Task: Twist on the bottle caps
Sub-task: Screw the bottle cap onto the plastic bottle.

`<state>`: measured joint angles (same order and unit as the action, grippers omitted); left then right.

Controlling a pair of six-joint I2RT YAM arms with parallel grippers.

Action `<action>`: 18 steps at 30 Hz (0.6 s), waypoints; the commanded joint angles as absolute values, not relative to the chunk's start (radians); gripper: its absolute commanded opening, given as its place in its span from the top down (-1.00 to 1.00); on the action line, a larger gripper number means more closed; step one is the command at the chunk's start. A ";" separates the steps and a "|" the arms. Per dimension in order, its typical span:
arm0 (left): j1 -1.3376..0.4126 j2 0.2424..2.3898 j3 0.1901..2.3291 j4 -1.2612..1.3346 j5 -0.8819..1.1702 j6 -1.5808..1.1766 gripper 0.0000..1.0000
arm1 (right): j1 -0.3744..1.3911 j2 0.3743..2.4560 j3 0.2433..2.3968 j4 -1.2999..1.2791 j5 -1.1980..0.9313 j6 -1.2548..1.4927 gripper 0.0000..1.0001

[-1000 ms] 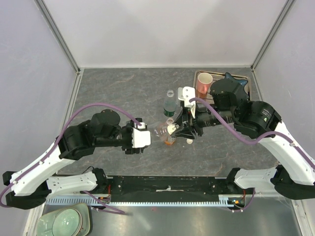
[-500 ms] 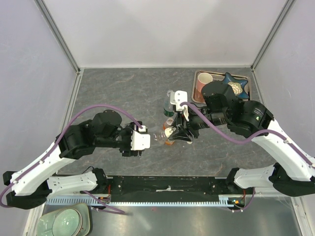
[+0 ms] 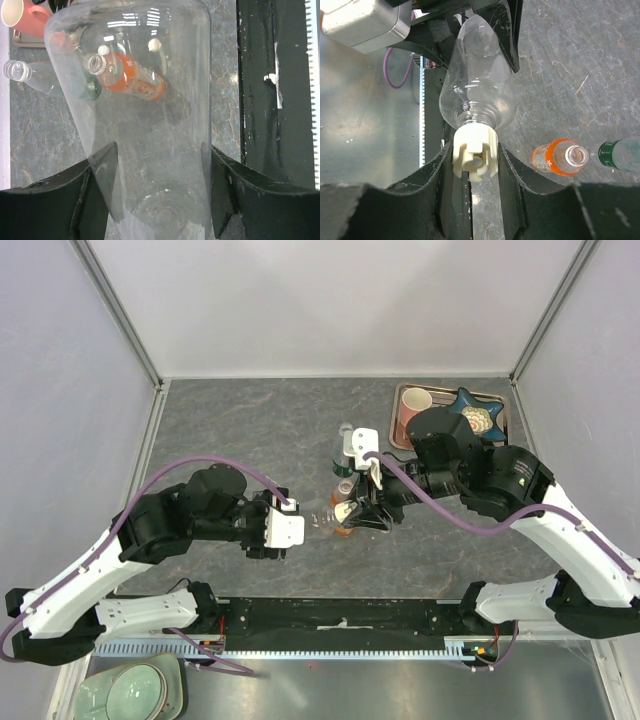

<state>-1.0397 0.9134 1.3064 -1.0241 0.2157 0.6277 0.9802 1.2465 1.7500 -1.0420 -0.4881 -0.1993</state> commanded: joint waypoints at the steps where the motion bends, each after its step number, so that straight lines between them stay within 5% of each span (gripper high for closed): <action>1: -1.042 0.893 1.348 -0.940 0.230 0.684 0.61 | 1.005 1.272 1.773 -1.100 -0.454 -0.207 0.72; 18: -1.035 0.891 1.338 -0.905 0.184 0.677 0.65 | 1.069 1.264 1.769 -1.111 -0.391 -0.193 0.74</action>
<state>-1.0401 0.9058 1.3064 -1.0389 0.1940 0.6655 1.0519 1.2709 1.7660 -1.0924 -0.3969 -0.1989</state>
